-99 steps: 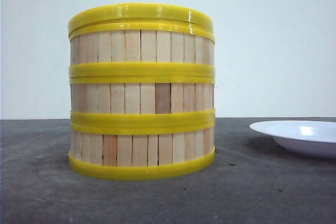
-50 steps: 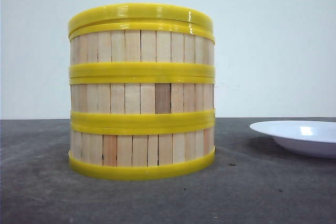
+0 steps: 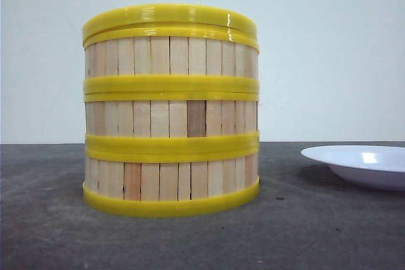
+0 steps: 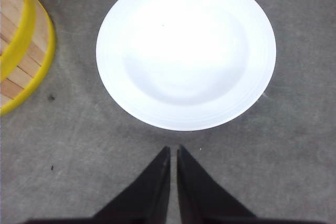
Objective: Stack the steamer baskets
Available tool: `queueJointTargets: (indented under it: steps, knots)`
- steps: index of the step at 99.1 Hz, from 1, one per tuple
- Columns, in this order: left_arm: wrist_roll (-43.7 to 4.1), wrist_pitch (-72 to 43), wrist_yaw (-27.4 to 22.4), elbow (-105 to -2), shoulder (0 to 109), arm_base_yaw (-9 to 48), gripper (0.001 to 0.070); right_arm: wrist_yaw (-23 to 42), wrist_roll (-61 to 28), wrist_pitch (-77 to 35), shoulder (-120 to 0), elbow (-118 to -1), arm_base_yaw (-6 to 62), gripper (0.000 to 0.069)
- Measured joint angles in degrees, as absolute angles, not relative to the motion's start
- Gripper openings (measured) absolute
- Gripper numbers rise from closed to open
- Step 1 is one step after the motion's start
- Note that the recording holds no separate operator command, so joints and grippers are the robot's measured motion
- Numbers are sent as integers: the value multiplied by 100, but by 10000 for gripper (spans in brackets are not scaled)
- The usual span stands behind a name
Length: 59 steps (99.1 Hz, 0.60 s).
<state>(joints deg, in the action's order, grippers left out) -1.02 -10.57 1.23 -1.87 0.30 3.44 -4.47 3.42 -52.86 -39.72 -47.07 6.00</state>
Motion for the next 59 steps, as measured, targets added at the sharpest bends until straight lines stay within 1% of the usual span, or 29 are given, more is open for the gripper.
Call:
queueJointTargets:
  steps: [50, 59]
  knots:
    - [-106, -1057, 123, -187, 32, 344, 25, -447, 342, -5284, -3972, -4707, 613, 17]
    - [-106, -1057, 123, -187, 32, 344, 25, -408, 340, -5280, -3782, -4696, 642, 17]
